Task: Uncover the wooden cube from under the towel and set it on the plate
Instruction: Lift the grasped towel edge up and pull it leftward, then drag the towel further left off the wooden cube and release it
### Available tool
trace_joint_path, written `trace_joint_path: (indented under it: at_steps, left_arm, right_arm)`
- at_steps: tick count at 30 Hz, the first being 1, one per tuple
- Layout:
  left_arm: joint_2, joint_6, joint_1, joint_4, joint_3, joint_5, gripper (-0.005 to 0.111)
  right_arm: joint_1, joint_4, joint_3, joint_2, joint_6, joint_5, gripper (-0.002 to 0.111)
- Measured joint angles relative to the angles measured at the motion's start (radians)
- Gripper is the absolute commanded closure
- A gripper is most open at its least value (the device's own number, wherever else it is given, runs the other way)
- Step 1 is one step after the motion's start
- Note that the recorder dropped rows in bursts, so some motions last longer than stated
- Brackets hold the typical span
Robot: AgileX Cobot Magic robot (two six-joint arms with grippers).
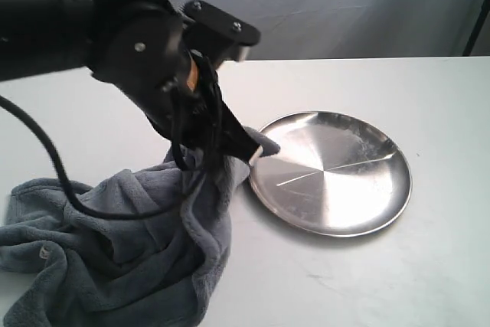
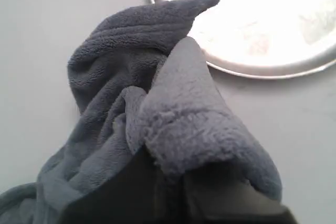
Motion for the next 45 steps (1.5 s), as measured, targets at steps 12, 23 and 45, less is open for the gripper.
trace_joint_path:
  at_steps: [12,23,45]
  left_arm:
    - [-0.188,0.003,0.177,-0.002,0.000,0.004,0.107]
    - [-0.286,0.061,0.359,-0.008,0.000,0.048,0.107]
    - [-0.268,0.105,0.526,0.083,0.000,0.184,0.107]
  right_arm:
    - [0.000,0.000,0.000,0.000,0.000,0.000,0.108]
    - [0.000,0.000,0.000,0.000,0.000,0.000,0.108]
    - [0.000,0.000,0.000,0.000,0.000,0.000,0.108]
